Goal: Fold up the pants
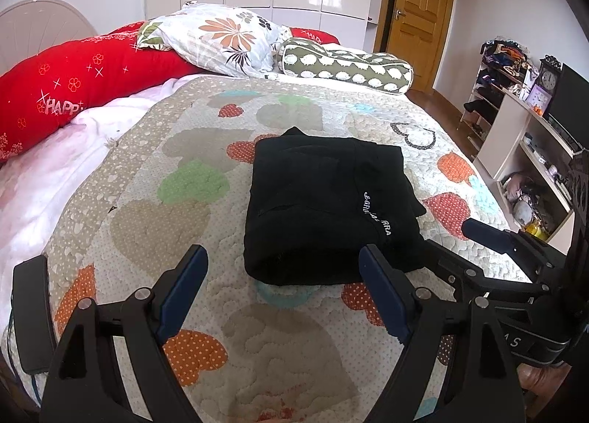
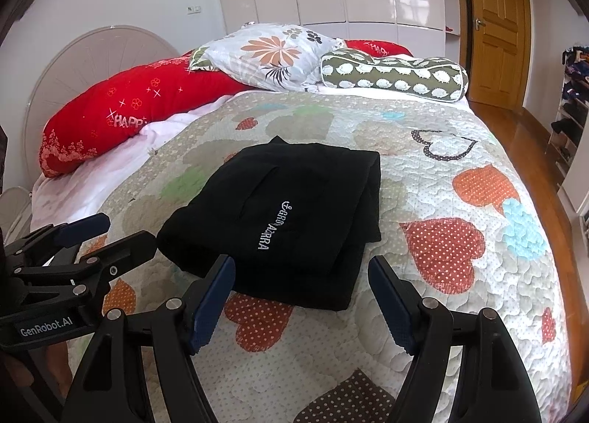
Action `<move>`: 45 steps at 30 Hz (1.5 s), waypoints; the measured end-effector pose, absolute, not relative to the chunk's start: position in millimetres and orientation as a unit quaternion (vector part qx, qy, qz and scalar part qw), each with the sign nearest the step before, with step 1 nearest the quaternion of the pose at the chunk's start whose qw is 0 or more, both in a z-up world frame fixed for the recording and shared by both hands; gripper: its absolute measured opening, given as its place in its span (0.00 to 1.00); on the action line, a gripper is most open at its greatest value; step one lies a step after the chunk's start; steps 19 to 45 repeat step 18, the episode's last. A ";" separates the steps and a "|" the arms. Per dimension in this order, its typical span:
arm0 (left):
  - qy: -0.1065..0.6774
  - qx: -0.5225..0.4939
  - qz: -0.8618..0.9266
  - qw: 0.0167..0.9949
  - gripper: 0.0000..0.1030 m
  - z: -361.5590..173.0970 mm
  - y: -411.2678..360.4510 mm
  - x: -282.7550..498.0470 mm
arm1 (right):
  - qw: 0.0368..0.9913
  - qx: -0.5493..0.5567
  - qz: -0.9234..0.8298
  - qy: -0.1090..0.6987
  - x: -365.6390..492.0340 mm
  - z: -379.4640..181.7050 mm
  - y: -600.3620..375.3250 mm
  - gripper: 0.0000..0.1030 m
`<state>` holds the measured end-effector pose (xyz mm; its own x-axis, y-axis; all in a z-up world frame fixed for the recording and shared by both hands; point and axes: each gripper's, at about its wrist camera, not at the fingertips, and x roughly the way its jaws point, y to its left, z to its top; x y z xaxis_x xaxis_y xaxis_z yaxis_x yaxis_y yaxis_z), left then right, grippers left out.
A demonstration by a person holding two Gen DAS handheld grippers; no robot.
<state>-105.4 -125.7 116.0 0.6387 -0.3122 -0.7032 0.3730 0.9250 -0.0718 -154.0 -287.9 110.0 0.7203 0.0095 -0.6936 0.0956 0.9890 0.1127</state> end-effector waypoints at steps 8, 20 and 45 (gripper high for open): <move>0.380 0.039 -0.191 0.904 0.82 116.3 -124.8 -106.3 | 0.923 0.071 -0.021 0.377 -156.2 107.3 -286.9 0.74; 0.376 0.038 -0.195 0.905 0.82 120.2 -119.2 -116.4 | 0.925 0.066 -0.021 0.372 -167.8 112.7 -286.6 0.74; 0.376 0.038 -0.195 0.905 0.82 120.2 -119.2 -116.4 | 0.925 0.066 -0.021 0.372 -167.8 112.7 -286.6 0.74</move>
